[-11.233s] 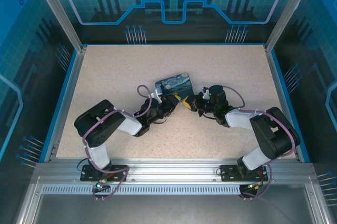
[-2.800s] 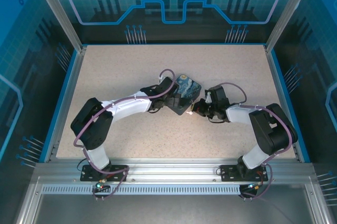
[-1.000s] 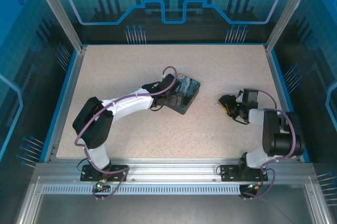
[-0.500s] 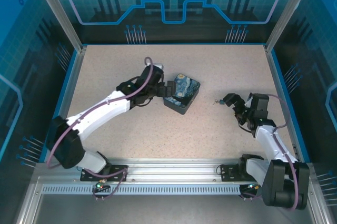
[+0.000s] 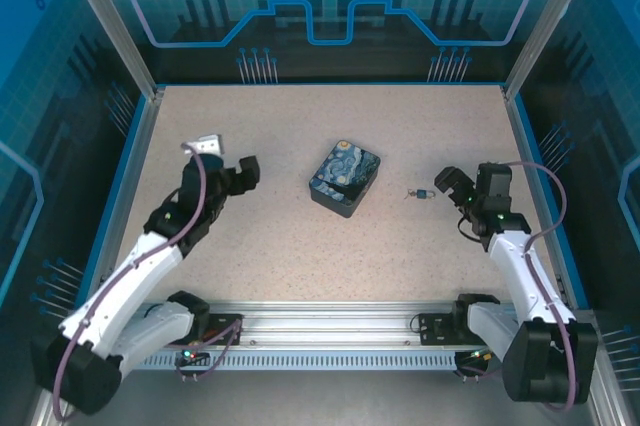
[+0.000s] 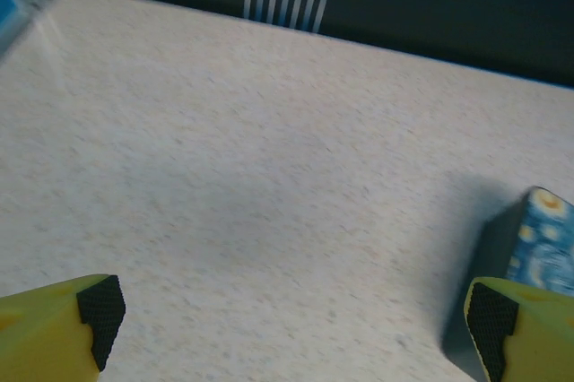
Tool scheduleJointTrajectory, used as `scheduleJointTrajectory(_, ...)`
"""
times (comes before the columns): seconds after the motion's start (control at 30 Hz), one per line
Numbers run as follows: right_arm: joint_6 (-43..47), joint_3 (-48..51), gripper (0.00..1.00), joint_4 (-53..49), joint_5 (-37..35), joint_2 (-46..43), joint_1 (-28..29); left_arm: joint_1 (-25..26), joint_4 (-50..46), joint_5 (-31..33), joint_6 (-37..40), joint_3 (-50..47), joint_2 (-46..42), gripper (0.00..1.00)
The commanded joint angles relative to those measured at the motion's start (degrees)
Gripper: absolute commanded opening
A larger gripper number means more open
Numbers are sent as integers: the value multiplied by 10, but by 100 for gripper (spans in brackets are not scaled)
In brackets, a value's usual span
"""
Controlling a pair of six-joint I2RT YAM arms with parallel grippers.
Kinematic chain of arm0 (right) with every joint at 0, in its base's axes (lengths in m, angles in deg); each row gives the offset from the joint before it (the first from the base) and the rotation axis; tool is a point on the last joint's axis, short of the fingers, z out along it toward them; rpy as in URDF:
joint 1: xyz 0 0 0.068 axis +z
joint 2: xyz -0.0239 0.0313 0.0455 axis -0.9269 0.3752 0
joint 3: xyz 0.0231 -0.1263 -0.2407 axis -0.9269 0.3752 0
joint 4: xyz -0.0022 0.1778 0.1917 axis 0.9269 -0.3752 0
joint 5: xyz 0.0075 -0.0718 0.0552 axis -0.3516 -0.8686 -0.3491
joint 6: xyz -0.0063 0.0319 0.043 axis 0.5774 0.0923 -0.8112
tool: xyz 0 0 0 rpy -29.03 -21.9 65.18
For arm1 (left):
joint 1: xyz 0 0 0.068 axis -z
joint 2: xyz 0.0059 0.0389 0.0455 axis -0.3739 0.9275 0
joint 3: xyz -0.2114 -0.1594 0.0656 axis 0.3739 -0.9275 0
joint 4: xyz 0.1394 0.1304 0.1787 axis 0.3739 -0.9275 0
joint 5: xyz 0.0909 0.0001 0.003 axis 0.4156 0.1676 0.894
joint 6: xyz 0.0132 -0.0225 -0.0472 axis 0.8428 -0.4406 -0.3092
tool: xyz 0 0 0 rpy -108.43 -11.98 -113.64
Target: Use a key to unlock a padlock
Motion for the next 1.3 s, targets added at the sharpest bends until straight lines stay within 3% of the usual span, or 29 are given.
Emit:
scheduleJointTrajectory(0.0, 74, 7, 100, 29, -117, -4, 37, -30, 136, 25, 74, -82, -29, 99)
scheduleJointTrajectory(0.17, 129, -30, 100, 24, -264, 50, 91, -64, 274, 41, 112, -166, 2, 99)
scheduleJointTrajectory(0.3, 161, -6, 100, 122, -332, 85, 112, -106, 324, 28, 109, -170, 92, 99)
scheduleJointTrajectory(0.53, 258, 50, 100, 347, -384, 170, 118, -136, 530, -4, 140, -206, 228, 99)
scheduleJointTrajectory(0.63, 325, 117, 100, 519, -332, 198, 117, -148, 594, -32, 155, -212, 273, 99)
scheduleJointTrajectory(0.77, 341, 159, 100, 632, -256, 221, 98, -168, 638, -89, 152, -208, 327, 99)
scheduleJointTrajectory(0.87, 337, 127, 100, 592, -205, 241, 73, -169, 747, -124, 173, -219, 398, 99)
scheduleJointTrajectory(0.93, 352, 106, 100, 568, -170, 253, 69, -169, 644, -125, 164, -184, 384, 99)
scheduleJointTrajectory(1.03, 402, 87, 100, 566, -73, 284, 76, -173, 652, -134, 162, -185, 384, 99)
scheduleJointTrajectory(1.07, 419, 101, 100, 628, -56, 309, 80, -173, 659, -135, 164, -187, 386, 99)
scheduleJointTrajectory(1.1, 426, 120, 100, 678, -79, 324, 88, -173, 651, -135, 162, -186, 384, 99)
scheduleJointTrajectory(1.13, 414, 105, 100, 613, -81, 306, 88, -174, 655, -137, 163, -186, 386, 99)
scheduleJointTrajectory(1.27, 410, 106, 100, 626, -49, 310, 72, -183, 649, -154, 158, -184, 385, 99)
